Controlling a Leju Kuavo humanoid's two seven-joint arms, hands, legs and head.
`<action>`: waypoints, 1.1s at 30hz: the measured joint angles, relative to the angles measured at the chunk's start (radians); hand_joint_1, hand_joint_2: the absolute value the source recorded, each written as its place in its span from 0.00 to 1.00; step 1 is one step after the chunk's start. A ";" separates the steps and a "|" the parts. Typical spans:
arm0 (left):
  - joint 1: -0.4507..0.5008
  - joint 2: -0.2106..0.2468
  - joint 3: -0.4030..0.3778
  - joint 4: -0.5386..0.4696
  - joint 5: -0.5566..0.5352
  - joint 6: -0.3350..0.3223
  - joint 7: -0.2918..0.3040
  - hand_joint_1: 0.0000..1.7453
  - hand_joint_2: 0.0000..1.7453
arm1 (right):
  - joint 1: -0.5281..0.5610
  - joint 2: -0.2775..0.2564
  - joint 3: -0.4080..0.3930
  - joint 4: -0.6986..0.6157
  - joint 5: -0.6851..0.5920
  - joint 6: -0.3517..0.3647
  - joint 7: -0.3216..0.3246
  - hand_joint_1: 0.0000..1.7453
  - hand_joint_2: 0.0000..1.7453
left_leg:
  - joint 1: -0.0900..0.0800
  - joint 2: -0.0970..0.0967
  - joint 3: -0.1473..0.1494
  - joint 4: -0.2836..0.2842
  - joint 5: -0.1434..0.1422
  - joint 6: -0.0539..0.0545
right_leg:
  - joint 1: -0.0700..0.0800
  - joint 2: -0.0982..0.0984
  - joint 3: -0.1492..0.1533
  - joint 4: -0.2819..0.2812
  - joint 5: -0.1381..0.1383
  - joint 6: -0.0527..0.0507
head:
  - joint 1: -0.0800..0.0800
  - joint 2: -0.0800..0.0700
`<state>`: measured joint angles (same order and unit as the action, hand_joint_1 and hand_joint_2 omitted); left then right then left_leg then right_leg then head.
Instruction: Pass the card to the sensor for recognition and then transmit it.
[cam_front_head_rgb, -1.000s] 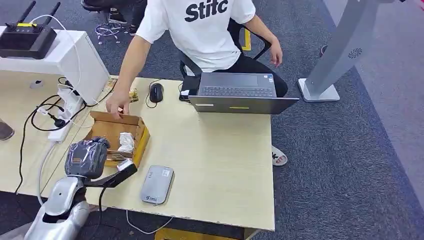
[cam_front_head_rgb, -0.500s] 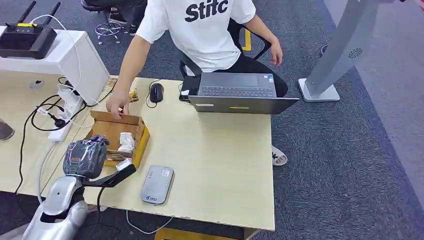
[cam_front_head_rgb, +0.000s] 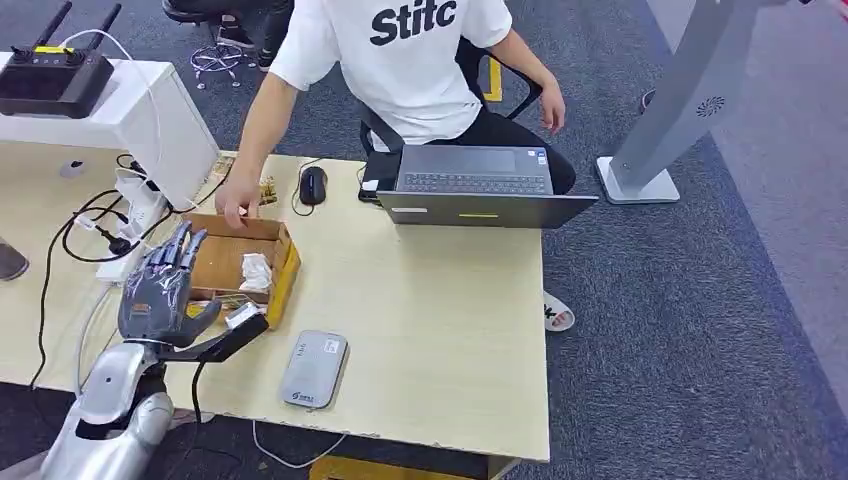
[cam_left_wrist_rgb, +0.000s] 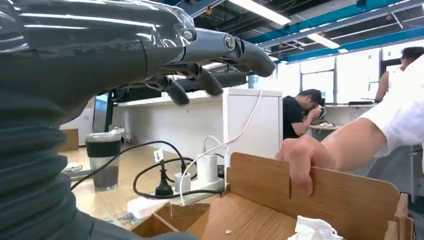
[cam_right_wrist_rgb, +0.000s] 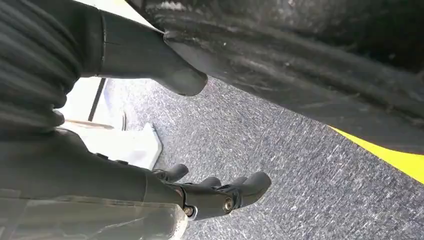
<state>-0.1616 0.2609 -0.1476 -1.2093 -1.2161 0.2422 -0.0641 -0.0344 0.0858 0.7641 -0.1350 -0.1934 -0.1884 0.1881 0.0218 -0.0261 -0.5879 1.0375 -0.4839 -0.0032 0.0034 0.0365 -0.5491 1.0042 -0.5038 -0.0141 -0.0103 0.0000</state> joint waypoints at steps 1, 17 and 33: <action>-0.001 0.000 0.000 -0.001 0.000 0.000 0.000 0.00 1.00 | 0.000 0.000 0.000 0.000 0.000 0.000 0.000 0.00 1.00 | 0.000 0.000 0.000 0.000 0.000 0.000 | 0.000 0.000 0.000 0.000 0.000 0.000 | 0.000 0.000; -0.003 -0.010 -0.002 -0.025 0.020 -0.045 -0.011 0.00 1.00 | 0.000 0.000 0.000 0.000 0.000 0.000 0.000 0.00 1.00 | 0.000 0.000 0.000 0.000 0.000 0.000 | 0.000 0.000 0.000 0.000 0.000 0.000 | 0.000 0.000; -0.003 -0.027 -0.079 0.014 -0.092 -0.027 0.042 0.00 1.00 | 0.000 0.000 0.000 0.000 0.000 0.003 0.004 0.00 1.00 | 0.000 0.000 0.000 0.000 0.000 0.000 | 0.000 0.000 0.000 0.000 0.000 0.000 | 0.000 0.000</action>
<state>-0.1651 0.2342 -0.2266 -1.1955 -1.3085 0.2155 -0.0217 -0.0346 0.0858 0.7641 -0.1350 -0.1938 -0.1858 0.1919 0.0217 -0.0261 -0.5879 1.0375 -0.4839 -0.0032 0.0034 0.0366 -0.5492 1.0042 -0.5038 -0.0141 -0.0107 0.0000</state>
